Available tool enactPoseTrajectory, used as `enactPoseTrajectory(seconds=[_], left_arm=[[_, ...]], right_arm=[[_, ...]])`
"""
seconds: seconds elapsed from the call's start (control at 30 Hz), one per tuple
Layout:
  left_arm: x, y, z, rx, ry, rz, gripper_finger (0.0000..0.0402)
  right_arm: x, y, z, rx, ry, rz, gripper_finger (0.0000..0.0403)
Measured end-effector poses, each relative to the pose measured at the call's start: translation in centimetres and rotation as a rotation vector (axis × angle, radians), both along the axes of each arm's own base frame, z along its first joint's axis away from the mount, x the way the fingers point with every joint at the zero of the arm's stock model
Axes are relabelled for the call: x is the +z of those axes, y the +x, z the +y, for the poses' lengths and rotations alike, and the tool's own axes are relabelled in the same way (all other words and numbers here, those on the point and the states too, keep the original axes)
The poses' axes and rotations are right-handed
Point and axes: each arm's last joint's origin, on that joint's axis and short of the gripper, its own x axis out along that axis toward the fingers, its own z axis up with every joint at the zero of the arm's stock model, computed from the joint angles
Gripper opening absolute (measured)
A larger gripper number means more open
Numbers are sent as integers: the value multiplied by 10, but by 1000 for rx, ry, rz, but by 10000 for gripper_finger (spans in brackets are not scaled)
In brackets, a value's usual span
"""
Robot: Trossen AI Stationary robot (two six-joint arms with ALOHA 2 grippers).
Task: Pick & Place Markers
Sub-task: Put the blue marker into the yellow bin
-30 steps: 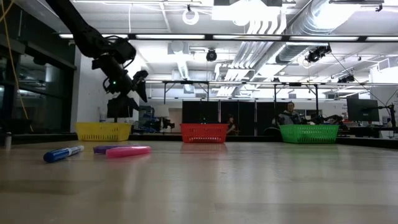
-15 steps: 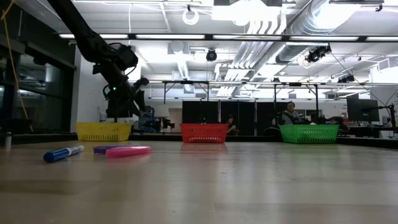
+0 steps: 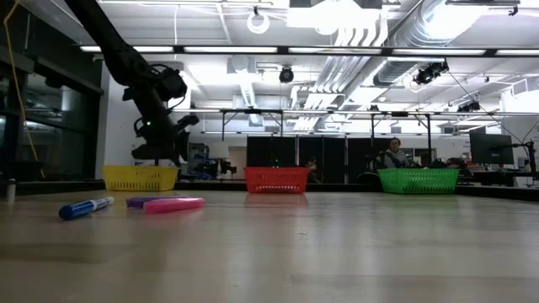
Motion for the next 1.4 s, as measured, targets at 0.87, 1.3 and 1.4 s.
enactPoseTrajectory(seconds=[0.87,1.3,1.4], left_arm=[[-1,-1,0,-86,45,106,105],[26,-7,-8,-153,176,166,105],[35,-7,-11,-223,205,138,105]], right_arm=[[-1,0,0,10,8,9,126],[-1,0,0,10,8,9,126],[-1,0,0,12,10,9,126]])
